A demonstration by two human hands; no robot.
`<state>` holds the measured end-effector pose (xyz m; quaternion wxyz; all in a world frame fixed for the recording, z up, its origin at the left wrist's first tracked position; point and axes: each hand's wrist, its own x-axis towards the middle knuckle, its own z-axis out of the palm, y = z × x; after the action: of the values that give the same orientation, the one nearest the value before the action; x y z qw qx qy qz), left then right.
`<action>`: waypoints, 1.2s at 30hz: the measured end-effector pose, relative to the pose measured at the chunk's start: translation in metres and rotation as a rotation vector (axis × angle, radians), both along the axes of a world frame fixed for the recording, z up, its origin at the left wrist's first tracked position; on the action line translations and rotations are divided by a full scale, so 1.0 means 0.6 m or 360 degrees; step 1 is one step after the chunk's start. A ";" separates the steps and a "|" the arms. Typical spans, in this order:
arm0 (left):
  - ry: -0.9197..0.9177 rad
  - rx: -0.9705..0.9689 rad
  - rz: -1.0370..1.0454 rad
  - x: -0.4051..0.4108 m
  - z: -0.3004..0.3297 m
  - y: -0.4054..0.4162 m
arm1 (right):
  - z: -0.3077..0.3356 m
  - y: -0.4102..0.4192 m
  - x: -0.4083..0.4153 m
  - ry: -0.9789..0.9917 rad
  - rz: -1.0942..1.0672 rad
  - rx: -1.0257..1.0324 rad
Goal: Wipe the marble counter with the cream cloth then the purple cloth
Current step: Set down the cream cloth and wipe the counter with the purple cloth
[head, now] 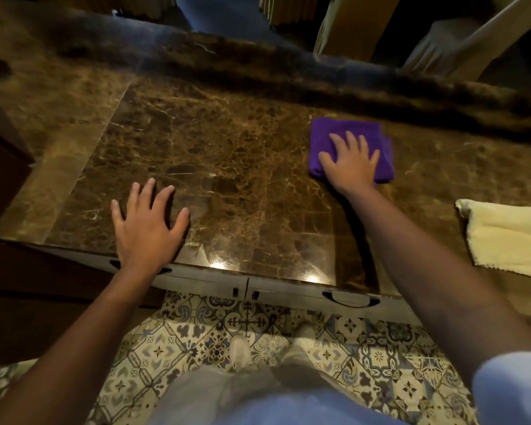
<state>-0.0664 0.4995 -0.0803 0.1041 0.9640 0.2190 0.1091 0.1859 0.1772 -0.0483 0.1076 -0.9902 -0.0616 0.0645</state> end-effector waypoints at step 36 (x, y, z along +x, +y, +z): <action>0.0200 -0.0126 -0.0098 -0.007 0.019 0.007 | -0.014 -0.107 -0.433 -0.0227 0.0867 0.0398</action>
<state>-0.0709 0.5038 -0.0688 0.1314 0.9704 0.1996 0.0364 -0.0737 0.1131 -0.0567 0.2027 -0.9183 -0.3397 0.0134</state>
